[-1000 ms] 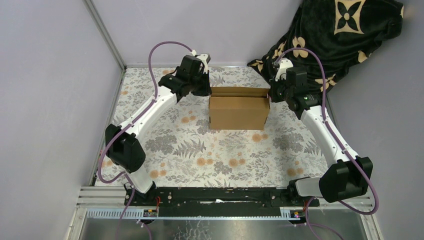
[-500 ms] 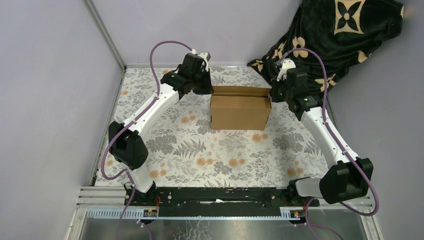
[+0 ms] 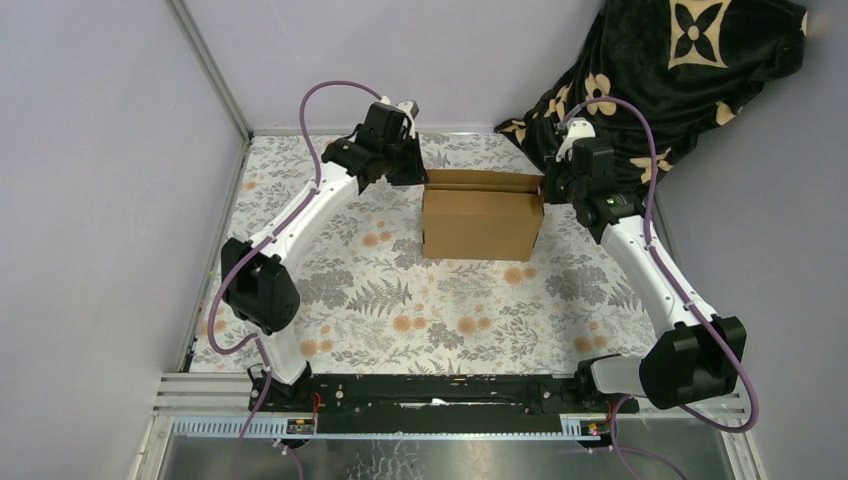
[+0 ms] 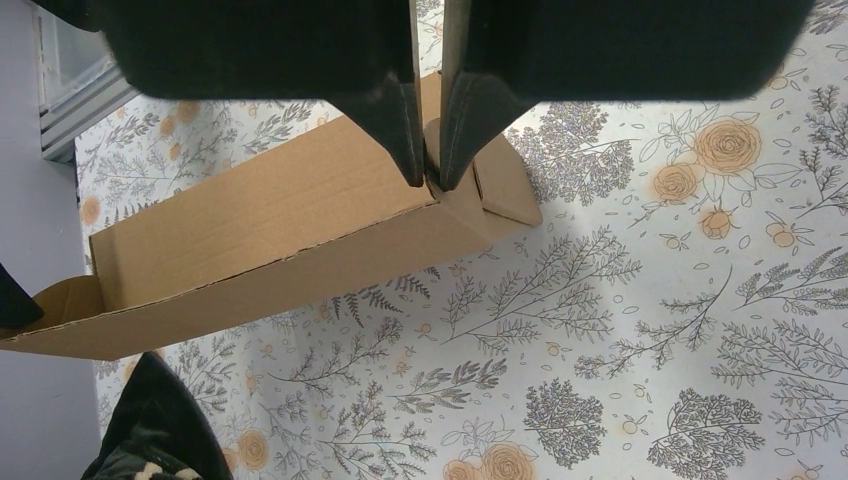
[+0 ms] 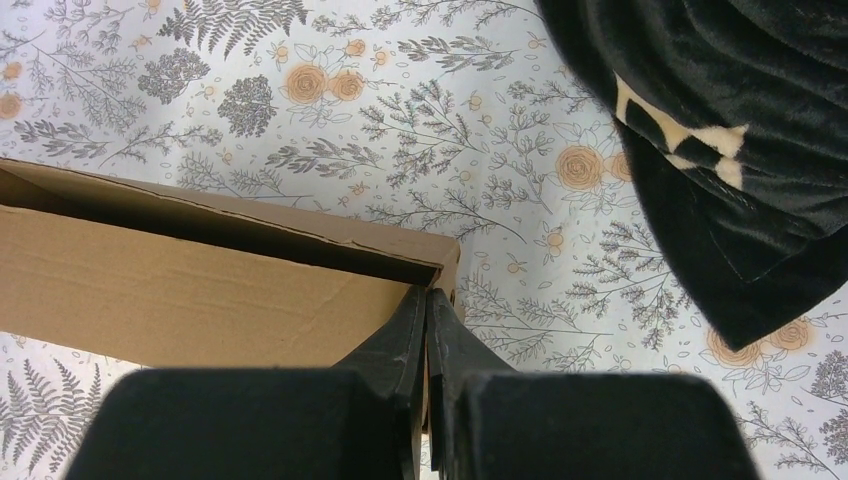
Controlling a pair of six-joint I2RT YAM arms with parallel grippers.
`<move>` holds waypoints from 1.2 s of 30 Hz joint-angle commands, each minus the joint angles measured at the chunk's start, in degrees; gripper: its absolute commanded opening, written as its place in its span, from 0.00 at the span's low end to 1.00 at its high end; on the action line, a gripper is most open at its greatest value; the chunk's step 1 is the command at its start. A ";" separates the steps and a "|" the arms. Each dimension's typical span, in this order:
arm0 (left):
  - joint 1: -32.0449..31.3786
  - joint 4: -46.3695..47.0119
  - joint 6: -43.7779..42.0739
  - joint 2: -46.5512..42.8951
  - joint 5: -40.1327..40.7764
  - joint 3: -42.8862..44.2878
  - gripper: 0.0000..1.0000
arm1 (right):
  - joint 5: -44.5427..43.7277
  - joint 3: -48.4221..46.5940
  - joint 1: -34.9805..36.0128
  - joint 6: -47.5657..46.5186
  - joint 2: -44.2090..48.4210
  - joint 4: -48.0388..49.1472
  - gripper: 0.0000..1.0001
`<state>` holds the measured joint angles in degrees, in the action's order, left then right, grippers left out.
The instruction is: Fold the paper box
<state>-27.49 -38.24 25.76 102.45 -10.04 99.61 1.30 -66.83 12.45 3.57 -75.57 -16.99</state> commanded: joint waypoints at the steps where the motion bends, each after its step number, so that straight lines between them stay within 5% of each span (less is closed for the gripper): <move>1: -1.16 0.12 2.64 1.77 -9.12 1.41 0.12 | 7.10 1.15 3.92 3.92 0.64 1.70 0.00; 18: -1.14 1.73 1.77 -1.69 -8.39 -4.20 0.11 | 4.24 0.38 5.48 2.85 1.91 -3.40 0.09; 36: -4.60 5.00 1.92 -4.01 -5.93 -10.41 0.09 | 1.47 9.52 5.48 0.89 7.39 0.10 0.00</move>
<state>-28.14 -33.56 26.24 97.71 -10.83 92.29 -2.63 -60.18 15.05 3.90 -68.73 -15.18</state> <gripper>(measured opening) 0.097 0.018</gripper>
